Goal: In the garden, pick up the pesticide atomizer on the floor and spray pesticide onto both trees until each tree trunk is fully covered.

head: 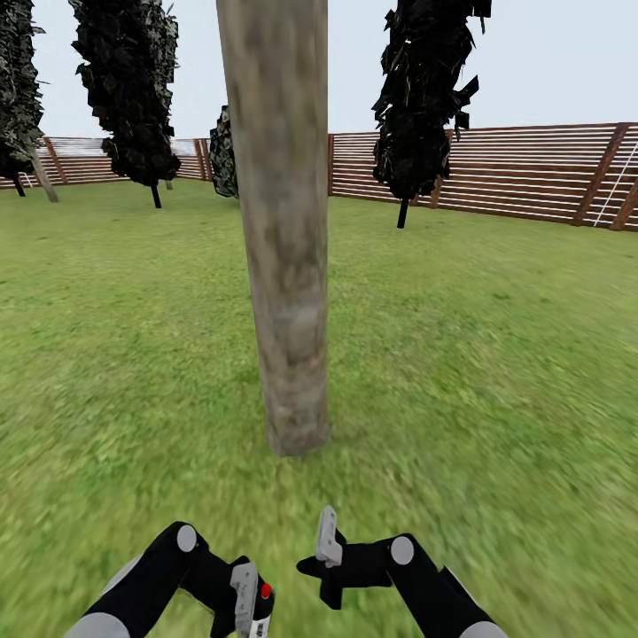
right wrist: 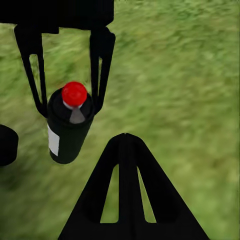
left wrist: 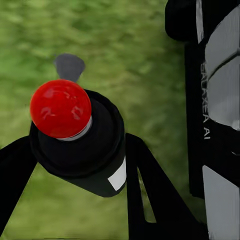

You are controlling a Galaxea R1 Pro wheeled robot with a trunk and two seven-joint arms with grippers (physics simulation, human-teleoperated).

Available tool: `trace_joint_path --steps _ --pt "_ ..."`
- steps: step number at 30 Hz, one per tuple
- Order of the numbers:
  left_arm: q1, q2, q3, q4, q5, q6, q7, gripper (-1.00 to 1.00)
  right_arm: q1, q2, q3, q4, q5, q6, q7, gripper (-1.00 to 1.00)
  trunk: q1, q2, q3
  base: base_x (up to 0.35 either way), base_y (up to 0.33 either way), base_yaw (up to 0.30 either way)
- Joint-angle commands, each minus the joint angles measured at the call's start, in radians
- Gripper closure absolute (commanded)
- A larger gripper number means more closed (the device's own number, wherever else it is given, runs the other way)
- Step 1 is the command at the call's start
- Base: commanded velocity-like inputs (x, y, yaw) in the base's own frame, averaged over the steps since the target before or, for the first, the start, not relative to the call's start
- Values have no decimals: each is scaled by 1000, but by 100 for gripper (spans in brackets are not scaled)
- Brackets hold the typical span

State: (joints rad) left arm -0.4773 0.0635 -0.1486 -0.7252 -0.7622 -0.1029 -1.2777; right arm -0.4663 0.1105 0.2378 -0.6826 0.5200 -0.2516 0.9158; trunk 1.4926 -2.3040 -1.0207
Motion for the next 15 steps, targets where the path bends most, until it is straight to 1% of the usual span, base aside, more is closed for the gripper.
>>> trace_joint_path --steps 1,3,6,8,15 --pt "-3 0 0 0 0 0 1 100 0 1 0 0 0 0 0 100 0 0 0 0 0 0" --pt "-7 1 2 1 0 0 3 100 0 1 0 0 0 0 0 100 0 0 0 0 0 0" --pt "-10 1 4 1 0 11 34 100 0 1 0 0 0 -1 0 100 0 0 0 0 0 0" --pt "-10 1 4 1 1 19 42 100 0 1 0 0 0 -1 0 100 0 0 0 0 0 0" --pt "-11 -3 4 0 3 27 50 100 0 1 0 0 0 -2 0 100 0 0 0 0 0 0"
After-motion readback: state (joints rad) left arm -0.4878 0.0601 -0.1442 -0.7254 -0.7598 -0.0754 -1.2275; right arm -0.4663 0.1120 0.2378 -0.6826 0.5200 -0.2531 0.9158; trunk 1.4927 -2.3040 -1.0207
